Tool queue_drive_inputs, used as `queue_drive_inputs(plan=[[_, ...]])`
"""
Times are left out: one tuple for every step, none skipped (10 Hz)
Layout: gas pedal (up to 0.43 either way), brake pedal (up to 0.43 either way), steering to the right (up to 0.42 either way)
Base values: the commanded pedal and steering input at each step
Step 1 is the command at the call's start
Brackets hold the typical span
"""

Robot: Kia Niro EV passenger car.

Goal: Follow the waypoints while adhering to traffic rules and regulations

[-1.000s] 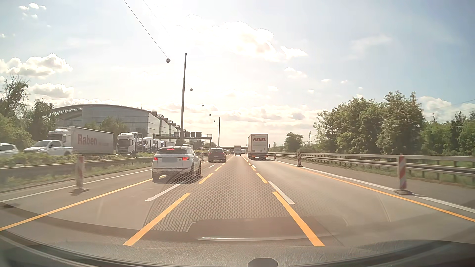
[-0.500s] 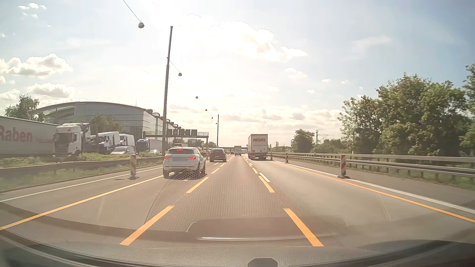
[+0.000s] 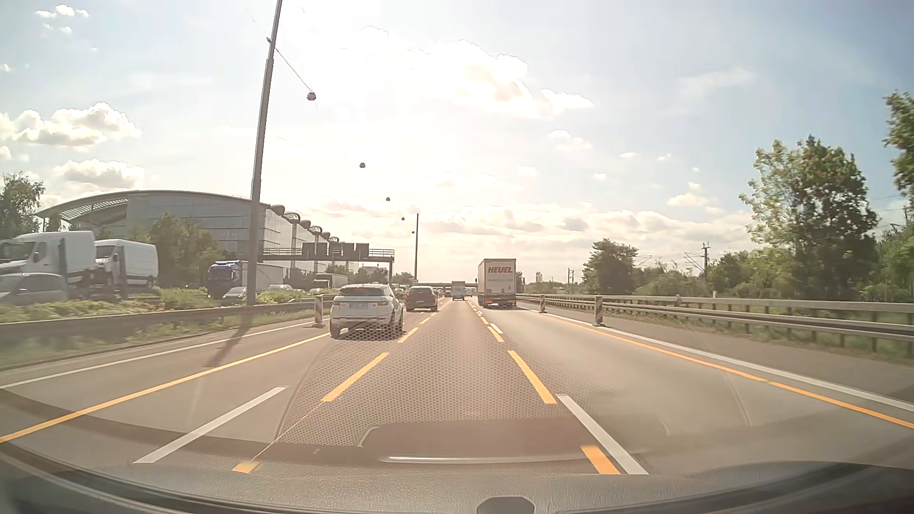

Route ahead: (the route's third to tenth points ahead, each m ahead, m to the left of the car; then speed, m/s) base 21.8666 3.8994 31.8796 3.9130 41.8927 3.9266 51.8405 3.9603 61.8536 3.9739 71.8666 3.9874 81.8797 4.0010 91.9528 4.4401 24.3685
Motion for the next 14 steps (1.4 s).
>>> queue_drive_inputs(plan=[[0.248, 0.000, 0.000], [0.240, 0.000, 0.001], [0.240, 0.000, 0.001], [0.240, 0.000, 0.001], [0.240, 0.000, 0.001], [0.240, 0.000, 0.001], [0.240, 0.000, 0.001], [0.240, 0.000, 0.001], [0.240, 0.000, 0.001], [0.240, 0.000, 0.000], [0.240, 0.000, 0.000], [0.240, 0.000, 0.000], [0.240, 0.000, 0.000], [0.240, 0.000, 0.000]])
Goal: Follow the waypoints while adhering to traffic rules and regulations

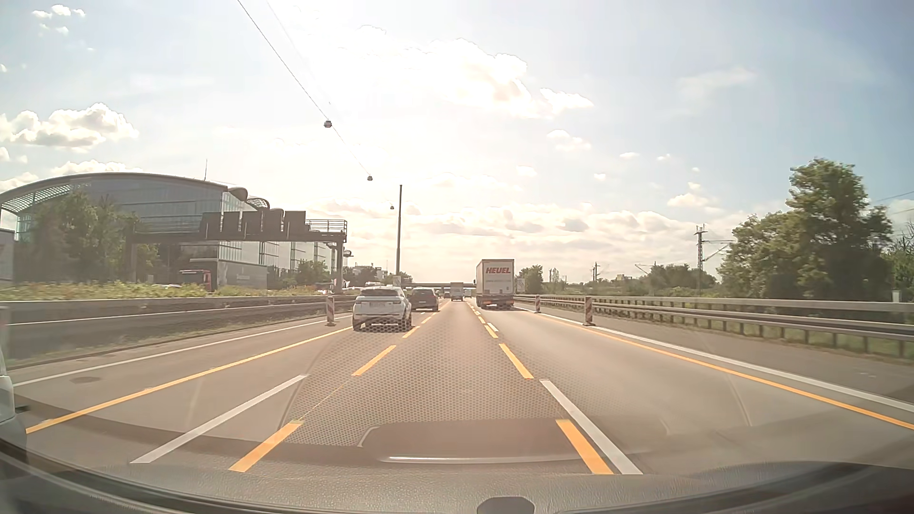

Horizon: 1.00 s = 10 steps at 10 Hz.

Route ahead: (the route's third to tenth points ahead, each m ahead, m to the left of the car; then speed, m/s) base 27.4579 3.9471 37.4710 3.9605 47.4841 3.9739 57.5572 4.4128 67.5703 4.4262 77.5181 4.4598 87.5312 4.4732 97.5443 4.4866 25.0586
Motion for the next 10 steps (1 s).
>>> queue_drive_inputs(plan=[[0.240, 0.000, 0.000], [0.240, 0.000, 0.000], [0.240, 0.000, 0.000], [0.240, 0.000, 0.000], [0.240, 0.000, 0.000], [0.240, 0.000, -0.001], [0.240, 0.000, -0.001], [0.240, 0.000, -0.001], [0.240, 0.000, -0.001], [0.240, 0.000, -0.001]])
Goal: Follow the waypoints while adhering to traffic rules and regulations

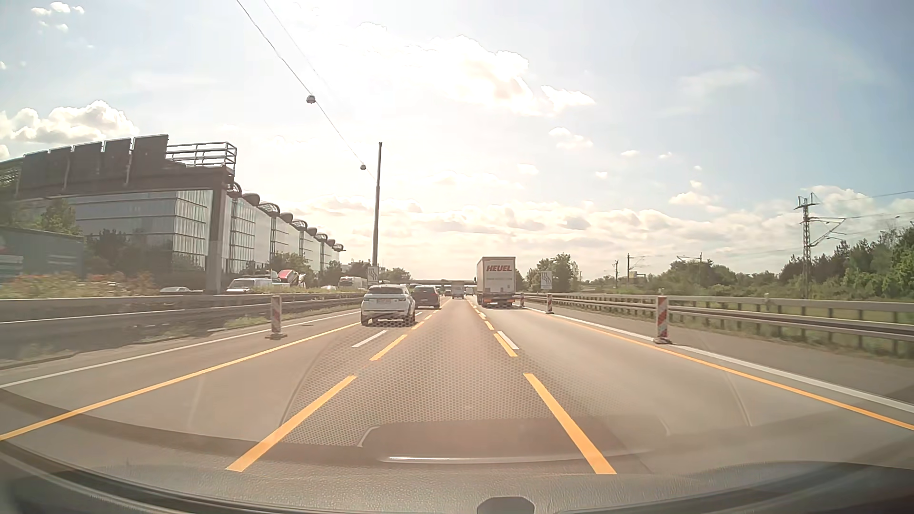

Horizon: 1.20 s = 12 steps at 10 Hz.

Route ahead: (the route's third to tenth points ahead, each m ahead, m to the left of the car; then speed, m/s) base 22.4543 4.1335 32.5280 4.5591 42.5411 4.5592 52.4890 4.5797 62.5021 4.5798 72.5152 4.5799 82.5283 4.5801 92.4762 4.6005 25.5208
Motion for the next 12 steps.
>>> queue_drive_inputs(plan=[[0.240, 0.000, -0.001], [0.240, 0.000, -0.001], [0.240, 0.000, -0.001], [0.240, 0.000, -0.001], [0.240, 0.000, -0.001], [0.240, 0.000, -0.001], [0.240, 0.000, -0.001], [0.240, 0.000, -0.001], [0.240, 0.000, -0.001], [0.240, 0.000, -0.001], [0.240, 0.000, -0.001], [0.240, 0.000, -0.001]])
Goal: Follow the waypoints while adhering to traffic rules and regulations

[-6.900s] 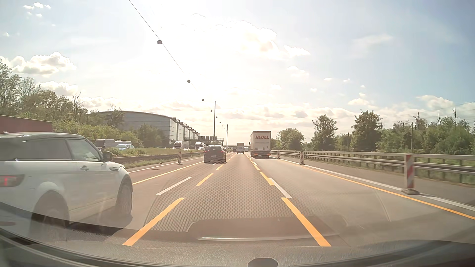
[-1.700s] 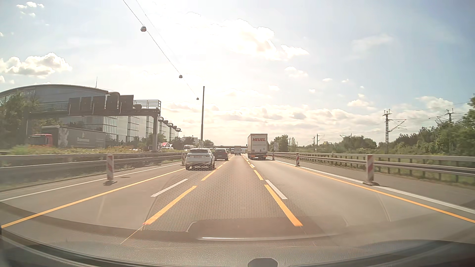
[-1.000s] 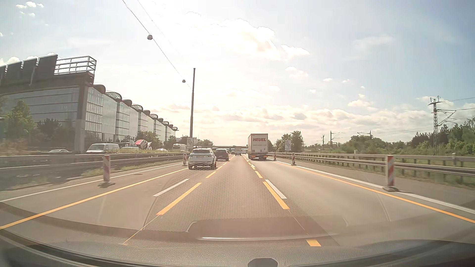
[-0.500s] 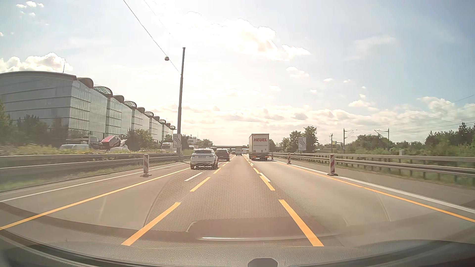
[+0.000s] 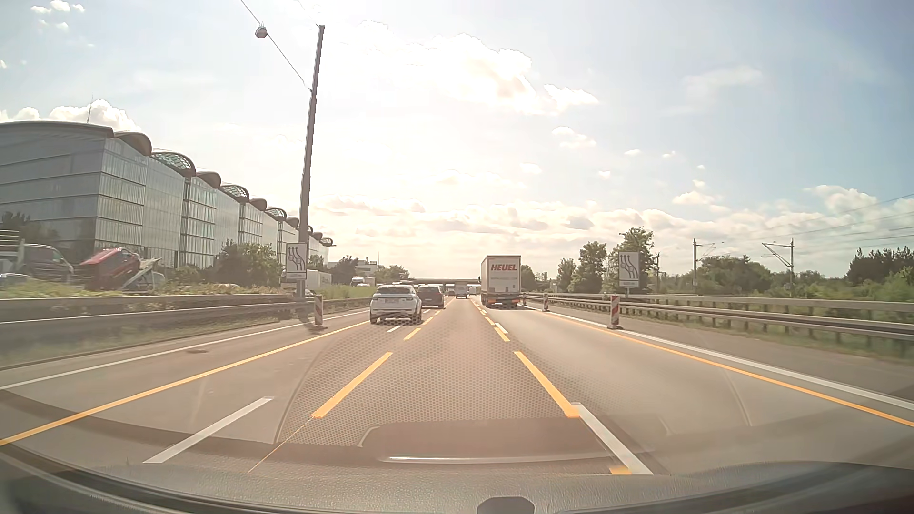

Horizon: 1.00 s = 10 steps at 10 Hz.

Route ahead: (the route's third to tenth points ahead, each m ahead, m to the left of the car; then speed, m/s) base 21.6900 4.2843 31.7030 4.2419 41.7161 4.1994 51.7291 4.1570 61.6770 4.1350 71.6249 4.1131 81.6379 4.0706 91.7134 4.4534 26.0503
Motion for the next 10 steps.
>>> queue_drive_inputs(plan=[[0.240, 0.000, -0.001], [0.240, 0.000, 0.000], [0.240, 0.000, 0.000], [0.240, 0.000, 0.001], [0.240, 0.000, 0.001], [0.240, 0.000, 0.001], [0.240, 0.000, 0.001], [0.240, 0.000, 0.001], [0.240, 0.000, 0.001], [0.240, 0.000, 0.001]])
